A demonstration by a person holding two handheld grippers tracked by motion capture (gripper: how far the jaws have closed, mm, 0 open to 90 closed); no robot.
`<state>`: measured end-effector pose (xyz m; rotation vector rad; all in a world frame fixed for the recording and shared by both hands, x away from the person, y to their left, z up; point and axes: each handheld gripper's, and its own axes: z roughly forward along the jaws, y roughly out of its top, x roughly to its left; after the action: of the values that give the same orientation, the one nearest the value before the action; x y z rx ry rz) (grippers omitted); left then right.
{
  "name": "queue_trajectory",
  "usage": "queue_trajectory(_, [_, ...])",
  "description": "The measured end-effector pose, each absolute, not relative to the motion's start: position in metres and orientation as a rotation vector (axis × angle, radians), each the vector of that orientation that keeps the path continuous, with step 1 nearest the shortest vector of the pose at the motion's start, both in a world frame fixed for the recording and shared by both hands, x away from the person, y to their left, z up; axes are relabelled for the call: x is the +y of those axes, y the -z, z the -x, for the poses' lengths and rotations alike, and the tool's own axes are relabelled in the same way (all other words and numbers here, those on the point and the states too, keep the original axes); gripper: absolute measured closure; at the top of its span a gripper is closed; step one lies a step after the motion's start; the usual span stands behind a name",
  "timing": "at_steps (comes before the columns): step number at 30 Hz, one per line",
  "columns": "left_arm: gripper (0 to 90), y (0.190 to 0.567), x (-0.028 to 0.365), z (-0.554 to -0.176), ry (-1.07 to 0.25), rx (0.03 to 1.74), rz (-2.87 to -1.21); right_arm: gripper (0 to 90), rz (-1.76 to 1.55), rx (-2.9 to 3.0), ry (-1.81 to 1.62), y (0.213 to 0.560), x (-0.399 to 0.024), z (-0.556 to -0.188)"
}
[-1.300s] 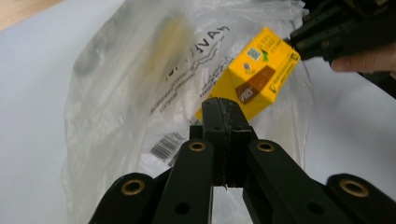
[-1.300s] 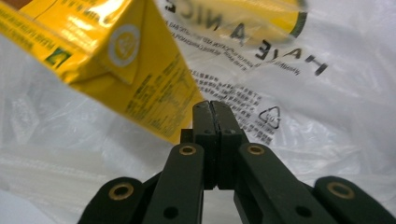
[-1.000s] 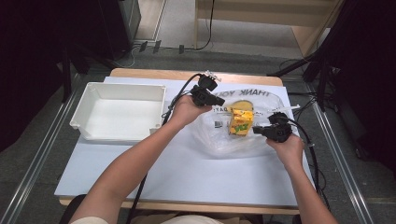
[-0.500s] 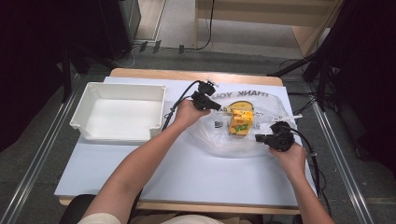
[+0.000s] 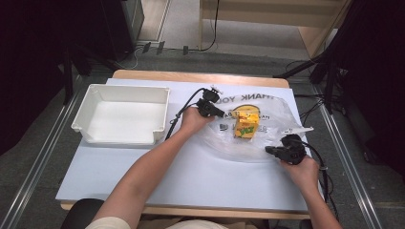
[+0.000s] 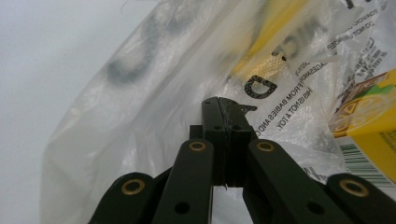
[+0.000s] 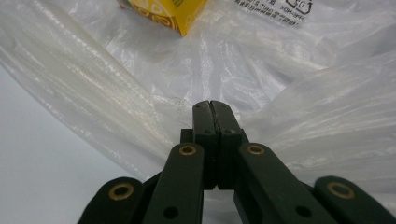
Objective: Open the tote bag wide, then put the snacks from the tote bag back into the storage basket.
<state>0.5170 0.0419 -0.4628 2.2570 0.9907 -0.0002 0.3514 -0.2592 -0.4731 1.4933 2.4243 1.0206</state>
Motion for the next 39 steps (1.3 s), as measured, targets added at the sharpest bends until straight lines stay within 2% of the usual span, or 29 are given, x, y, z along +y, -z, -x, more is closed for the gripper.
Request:
queue_trajectory(8, [90.0, 0.46, 0.045, -0.517, 0.01, 0.997, -2.262, 90.0, -1.459, 2.443, -1.048, 0.475, -0.262, -0.335])
queue_trajectory(19, [90.0, 0.442, 0.046, -0.509, 0.051, 0.92, -2.241, 90.0, -1.483, 2.369, -1.114, 0.457, -0.257, -0.344])
queue_trajectory(24, [85.4, 0.432, 0.045, -0.505, 0.05, 0.888, -2.259, 87.7, -1.492, 2.34, -1.153, 0.449, -0.256, -0.348])
queue_trajectory(29, [78.0, 0.422, 0.049, -0.501, 0.078, 0.848, -2.278, 80.6, -1.492, 2.335, -1.168, 0.449, -0.258, -0.348])
queue_trajectory(33, [67.9, 0.419, 0.05, -0.499, 0.128, 0.839, -2.276, 72.2, -1.458, 2.347, -1.152, 0.448, -0.258, -0.345])
queue_trajectory(39, [60.0, 0.412, 0.049, -0.492, 0.109, 0.792, -2.298, 61.1, -1.444, 2.362, -1.167, 0.447, -0.258, -0.343])
